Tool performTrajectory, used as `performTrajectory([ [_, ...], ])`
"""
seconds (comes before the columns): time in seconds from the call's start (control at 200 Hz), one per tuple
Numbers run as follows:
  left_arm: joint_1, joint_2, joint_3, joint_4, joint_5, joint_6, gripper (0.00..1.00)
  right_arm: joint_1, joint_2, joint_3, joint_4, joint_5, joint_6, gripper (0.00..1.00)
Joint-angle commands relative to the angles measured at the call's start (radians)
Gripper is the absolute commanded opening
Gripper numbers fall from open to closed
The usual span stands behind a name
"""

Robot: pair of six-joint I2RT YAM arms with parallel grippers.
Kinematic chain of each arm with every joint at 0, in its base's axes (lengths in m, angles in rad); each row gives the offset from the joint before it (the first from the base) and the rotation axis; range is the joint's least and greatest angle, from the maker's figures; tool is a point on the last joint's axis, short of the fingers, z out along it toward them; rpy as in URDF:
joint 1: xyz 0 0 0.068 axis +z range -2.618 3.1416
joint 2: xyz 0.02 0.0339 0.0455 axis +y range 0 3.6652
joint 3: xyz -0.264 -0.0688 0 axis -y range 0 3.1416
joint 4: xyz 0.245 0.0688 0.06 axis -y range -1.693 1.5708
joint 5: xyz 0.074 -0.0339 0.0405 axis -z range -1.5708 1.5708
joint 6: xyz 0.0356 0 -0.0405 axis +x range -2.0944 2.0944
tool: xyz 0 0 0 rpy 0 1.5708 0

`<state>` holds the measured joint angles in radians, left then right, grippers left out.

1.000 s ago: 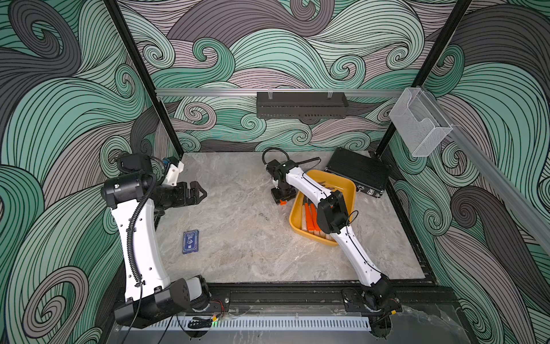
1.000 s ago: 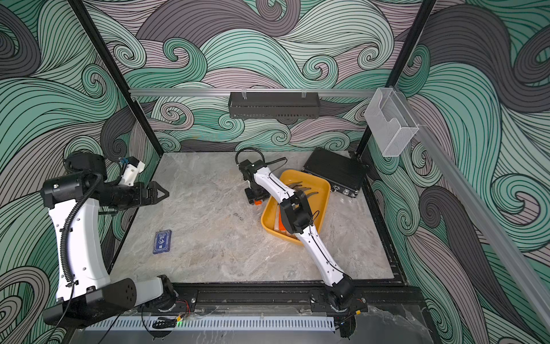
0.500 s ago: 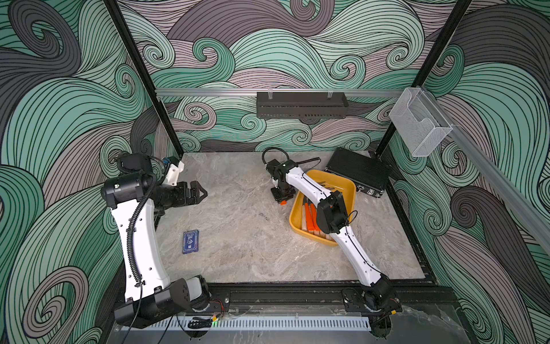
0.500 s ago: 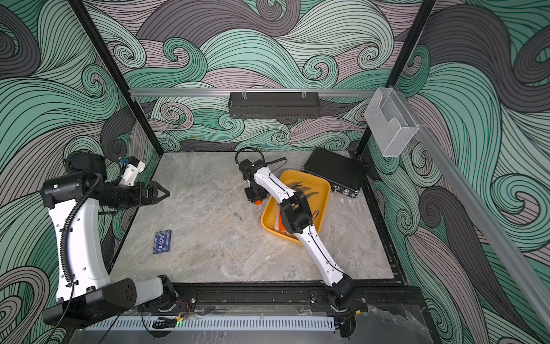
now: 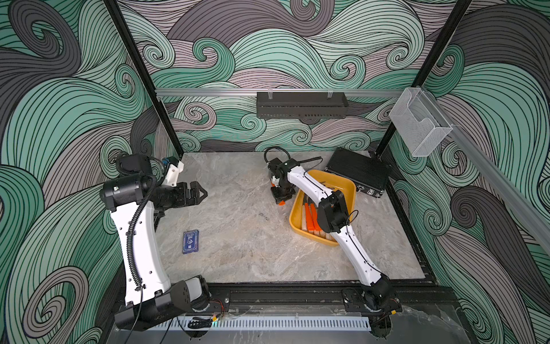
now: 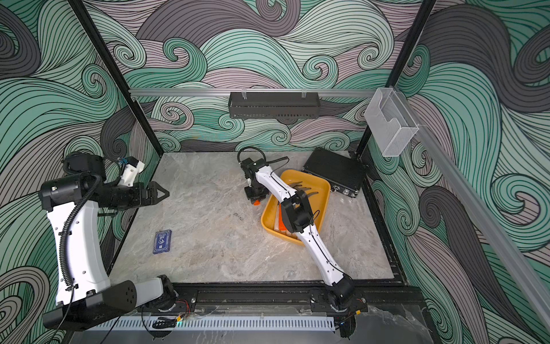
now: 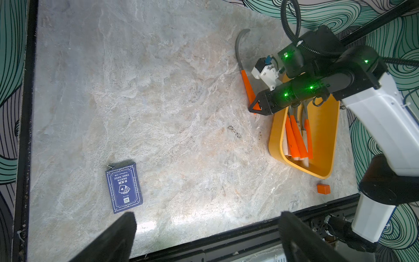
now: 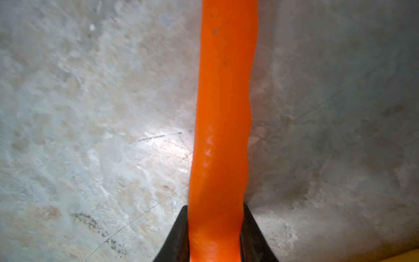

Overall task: Put small sickles into storage boxes
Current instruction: Pick up the sickle at the center of the board.

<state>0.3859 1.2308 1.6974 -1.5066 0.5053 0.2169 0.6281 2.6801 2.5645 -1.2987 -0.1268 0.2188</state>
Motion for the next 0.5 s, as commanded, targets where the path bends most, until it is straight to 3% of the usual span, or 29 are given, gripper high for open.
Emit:
performTrajectory([
  [0.0,0.005,-0.019,0.019,-0.003,0.016,-0.010,0.98,-0.006,-0.066,0.027,-0.017,-0.090,0.012,0.04],
  [0.495,0.006,-0.027,0.002,0.051,0.033,-0.053,0.98,-0.044,-0.144,0.023,0.005,-0.318,0.070,0.01],
])
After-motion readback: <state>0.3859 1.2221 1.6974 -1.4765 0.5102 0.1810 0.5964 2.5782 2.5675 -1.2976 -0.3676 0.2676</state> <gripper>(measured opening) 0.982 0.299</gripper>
